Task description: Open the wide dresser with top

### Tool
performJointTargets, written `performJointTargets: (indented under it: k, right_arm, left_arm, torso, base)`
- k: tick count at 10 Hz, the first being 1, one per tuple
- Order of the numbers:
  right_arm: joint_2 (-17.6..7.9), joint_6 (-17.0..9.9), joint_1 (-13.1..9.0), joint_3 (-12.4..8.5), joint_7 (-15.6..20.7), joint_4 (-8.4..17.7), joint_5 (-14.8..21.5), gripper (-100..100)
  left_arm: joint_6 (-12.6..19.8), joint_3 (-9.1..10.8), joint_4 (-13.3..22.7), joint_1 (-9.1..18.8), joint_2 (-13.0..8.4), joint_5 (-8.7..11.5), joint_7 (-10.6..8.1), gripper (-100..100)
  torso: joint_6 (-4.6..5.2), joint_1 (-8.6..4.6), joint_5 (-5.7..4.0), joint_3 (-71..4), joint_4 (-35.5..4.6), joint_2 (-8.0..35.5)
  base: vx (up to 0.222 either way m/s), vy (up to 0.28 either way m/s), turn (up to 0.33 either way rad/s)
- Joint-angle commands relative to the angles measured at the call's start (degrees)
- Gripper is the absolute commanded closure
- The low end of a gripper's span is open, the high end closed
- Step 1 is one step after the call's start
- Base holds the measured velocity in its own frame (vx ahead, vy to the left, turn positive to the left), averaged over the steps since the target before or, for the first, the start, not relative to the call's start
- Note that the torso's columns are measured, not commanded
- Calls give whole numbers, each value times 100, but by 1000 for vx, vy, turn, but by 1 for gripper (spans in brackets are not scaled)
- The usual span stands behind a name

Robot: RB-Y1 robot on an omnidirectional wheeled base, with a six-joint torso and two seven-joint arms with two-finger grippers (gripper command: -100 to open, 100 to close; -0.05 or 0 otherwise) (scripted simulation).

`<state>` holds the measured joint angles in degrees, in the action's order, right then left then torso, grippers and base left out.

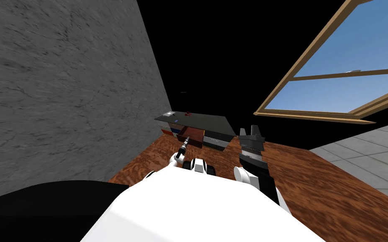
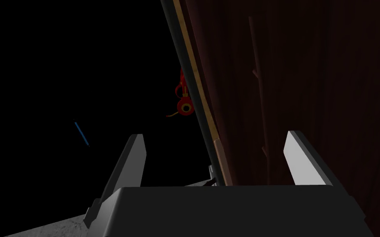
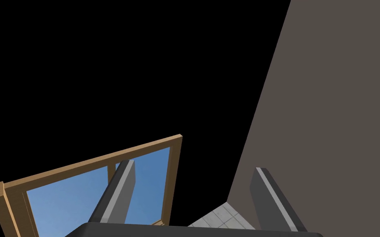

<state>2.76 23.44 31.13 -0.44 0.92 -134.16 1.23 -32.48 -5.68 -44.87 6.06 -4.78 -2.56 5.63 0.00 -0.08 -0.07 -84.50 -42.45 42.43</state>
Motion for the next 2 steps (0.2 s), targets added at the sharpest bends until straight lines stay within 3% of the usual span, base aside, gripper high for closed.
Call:
performJointTargets:
  k: [1, 2]
  right_arm:
    - [0, 0, 0, 0, 0, 0, 0, 0]
    - [0, 0, 0, 0, 0, 0, 0, 0]
  left_arm:
    - [6, 0, 6, -5, 0, 0, 0, 0]
    - [10, 0, 9, -8, -1, 0, -1, 0]
  torso:
    - [0, 3, 2, -2, 5, -4]
    - [0, 4, 4, -3, 9, -7]
  base:
    - [0, 0, 0]
    - [0, 0, 0]
